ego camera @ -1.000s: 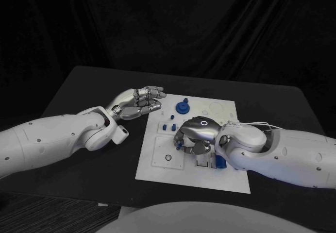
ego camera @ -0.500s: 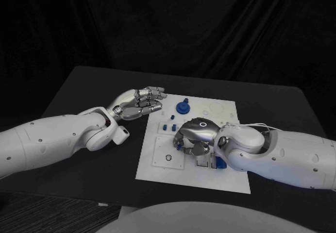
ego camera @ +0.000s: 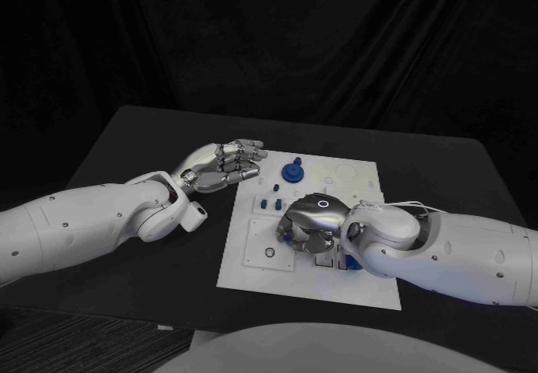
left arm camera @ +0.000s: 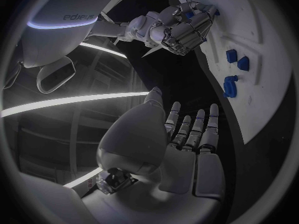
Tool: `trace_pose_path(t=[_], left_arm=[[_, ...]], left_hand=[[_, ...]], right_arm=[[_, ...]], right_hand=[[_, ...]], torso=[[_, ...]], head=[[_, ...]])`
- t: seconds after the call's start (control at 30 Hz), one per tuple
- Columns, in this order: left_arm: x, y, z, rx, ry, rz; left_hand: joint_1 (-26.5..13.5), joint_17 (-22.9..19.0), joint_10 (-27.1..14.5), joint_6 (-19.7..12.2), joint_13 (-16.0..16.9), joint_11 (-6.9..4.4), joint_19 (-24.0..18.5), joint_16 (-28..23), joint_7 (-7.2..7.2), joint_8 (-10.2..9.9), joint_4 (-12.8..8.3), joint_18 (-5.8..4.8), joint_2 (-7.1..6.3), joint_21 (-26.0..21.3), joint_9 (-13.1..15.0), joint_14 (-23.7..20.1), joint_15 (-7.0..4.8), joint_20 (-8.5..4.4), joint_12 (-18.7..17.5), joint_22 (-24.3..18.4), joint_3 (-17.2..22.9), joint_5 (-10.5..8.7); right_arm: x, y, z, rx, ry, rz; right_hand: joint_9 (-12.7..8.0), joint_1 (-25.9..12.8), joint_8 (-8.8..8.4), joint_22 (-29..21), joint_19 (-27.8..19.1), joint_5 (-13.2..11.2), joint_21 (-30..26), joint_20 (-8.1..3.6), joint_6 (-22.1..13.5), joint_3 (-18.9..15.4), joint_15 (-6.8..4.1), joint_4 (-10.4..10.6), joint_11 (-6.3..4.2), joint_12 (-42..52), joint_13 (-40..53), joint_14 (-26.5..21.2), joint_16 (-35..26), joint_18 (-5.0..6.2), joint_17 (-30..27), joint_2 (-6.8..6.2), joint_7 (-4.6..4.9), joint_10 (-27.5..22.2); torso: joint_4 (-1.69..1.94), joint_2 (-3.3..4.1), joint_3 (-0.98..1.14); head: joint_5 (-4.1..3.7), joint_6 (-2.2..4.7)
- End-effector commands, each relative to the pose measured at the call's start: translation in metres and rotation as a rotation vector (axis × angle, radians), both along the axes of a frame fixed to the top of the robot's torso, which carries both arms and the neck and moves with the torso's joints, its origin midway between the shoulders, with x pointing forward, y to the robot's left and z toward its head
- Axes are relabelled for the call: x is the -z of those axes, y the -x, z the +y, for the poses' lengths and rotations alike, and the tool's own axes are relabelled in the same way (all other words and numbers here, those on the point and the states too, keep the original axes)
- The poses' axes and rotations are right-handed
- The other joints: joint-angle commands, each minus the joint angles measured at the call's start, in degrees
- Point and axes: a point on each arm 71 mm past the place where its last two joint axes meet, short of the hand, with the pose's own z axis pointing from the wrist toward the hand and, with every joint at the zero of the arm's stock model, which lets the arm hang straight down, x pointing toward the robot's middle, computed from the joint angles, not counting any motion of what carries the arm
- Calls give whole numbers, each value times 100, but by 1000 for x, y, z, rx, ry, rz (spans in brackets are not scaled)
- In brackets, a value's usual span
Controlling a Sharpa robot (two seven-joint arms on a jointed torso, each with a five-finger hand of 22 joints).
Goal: Assemble the parts on the task board
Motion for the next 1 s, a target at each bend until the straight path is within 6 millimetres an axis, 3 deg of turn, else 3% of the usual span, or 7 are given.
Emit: trace_pose_path(t=[0.03, 0.43, 0.6, 0.77, 0.87, 0.93, 1.0], left_arm=[[0, 1, -2, 14, 16, 4], [1, 0, -2, 12, 8, 15], [2, -1, -2, 11, 5, 19], [2, -1, -2, 11, 3, 22], [3, -1, -2, 11, 2, 23], [3, -1, -2, 11, 2, 24], [3, -1, -2, 11, 1, 25]], left_hand=[[51, 7, 15, -3, -9, 23, 33, 34, 57, -28, -27, -97, -2, 38, -8, 37, 11, -5, 30, -12, -24, 35], [67, 13, 23, 44, -25, -43, 55, 97, 184, -12, -28, -126, 32, 42, -12, 92, 49, -8, 37, -30, -35, 38], [62, 15, 24, 48, -31, -31, 61, 119, 188, -13, -15, -132, 60, 43, -15, 111, 66, -9, 35, -35, -33, 27], [60, 18, 24, 48, -33, -25, 64, 131, 187, -14, -10, -134, 72, 43, -16, 121, 73, -9, 34, -37, -32, 24], [61, 21, 25, 47, -34, -21, 65, 142, 186, -15, -9, -135, 76, 44, -17, 129, 76, -9, 34, -37, -31, 23], [61, 21, 25, 47, -34, -21, 65, 142, 186, -15, -9, -135, 76, 44, -17, 129, 76, -9, 34, -37, -31, 23], [61, 21, 25, 47, -34, -21, 65, 142, 186, -15, -9, -135, 76, 44, -17, 129, 76, -9, 34, -37, -31, 23]], right_arm=[[3, 1, 0, 3, 14, 2], [2, 0, -1, 8, 6, -2], [2, -1, -2, 20, -6, 5], [2, -2, -3, 29, -9, 6], [2, -2, -3, 35, -10, 4], [2, -3, -3, 40, -12, 3], [2, -3, -3, 44, -14, 1]], right_hand=[[-5, 40, -23, 216, -18, 16, -21, 11, 13, 11, -5, -31, 18, -13, -2, 22, -24, 85, -5, 1, 36, 23], [-39, -4, -70, 186, -71, 14, -138, 17, -9, 6, 3, -8, 30, -35, -8, -30, -124, 101, -105, 12, 46, 10], [-139, -146, -212, 162, -104, 32, -196, 44, -130, 15, 32, 93, 54, -96, -32, -31, -132, 104, -113, 58, 76, -24], [-378, -281, -480, 126, -115, -401, -301, 99, -442, 40, 91, 182, 107, -159, -63, -40, -152, 109, -143, 10, 169, -18], [-560, -341, -513, 85, -129, -727, -425, 136, -753, 54, 125, 236, 147, -207, -88, -60, -177, 119, -174, -30, 224, -29], [-752, -396, -500, 38, -137, -1223, -555, 144, -1160, 20, 110, 292, 118, -272, -118, -78, -191, 142, -193, -61, 207, -88], [-795, -405, -503, 27, -131, -1251, -583, 148, -1222, 10, 109, 304, 123, -285, -124, -79, -189, 141, -193, -66, 206, -97]], torso=[[-5, -4, 0], [0, -3, -3], [-2, -2, -1], [-4, 1, 0], [-4, 4, 0], [-2, 4, 1], [-4, 4, 1]], head=[[26, -1], [27, -1], [33, -1], [36, -1], [33, -1], [36, -1], [39, -1]])
